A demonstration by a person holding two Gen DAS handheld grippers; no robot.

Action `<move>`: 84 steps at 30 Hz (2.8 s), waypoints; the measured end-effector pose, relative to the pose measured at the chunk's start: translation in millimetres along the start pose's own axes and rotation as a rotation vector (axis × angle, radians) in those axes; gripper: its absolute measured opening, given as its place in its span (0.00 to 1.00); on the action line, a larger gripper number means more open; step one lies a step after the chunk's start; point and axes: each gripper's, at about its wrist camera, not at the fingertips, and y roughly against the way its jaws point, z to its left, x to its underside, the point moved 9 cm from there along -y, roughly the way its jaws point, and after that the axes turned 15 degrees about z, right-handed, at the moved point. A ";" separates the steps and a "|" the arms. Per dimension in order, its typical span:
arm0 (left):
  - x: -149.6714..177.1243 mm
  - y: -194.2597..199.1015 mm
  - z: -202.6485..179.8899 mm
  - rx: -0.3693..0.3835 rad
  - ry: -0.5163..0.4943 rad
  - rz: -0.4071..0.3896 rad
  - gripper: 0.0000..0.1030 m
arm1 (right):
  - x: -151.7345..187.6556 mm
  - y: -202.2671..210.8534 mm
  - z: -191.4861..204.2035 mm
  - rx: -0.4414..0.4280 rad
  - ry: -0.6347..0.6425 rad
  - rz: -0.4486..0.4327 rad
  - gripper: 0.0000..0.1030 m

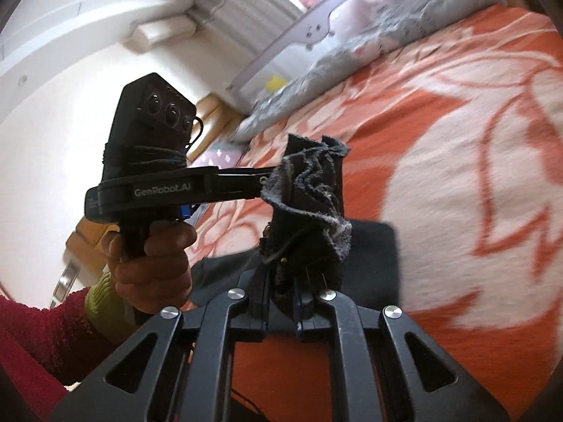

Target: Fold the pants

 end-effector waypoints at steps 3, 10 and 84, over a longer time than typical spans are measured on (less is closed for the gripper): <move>19.5 1.7 29.6 0.006 0.076 -0.016 0.09 | 2.8 -27.7 4.3 0.005 0.018 0.062 0.11; 53.0 -7.2 81.4 -0.003 0.210 -0.032 0.09 | 4.1 -82.6 -2.0 0.052 0.035 0.157 0.11; 337.8 113.9 268.9 0.020 1.164 -0.452 0.49 | 8.7 -218.5 141.2 -0.004 0.338 0.458 0.45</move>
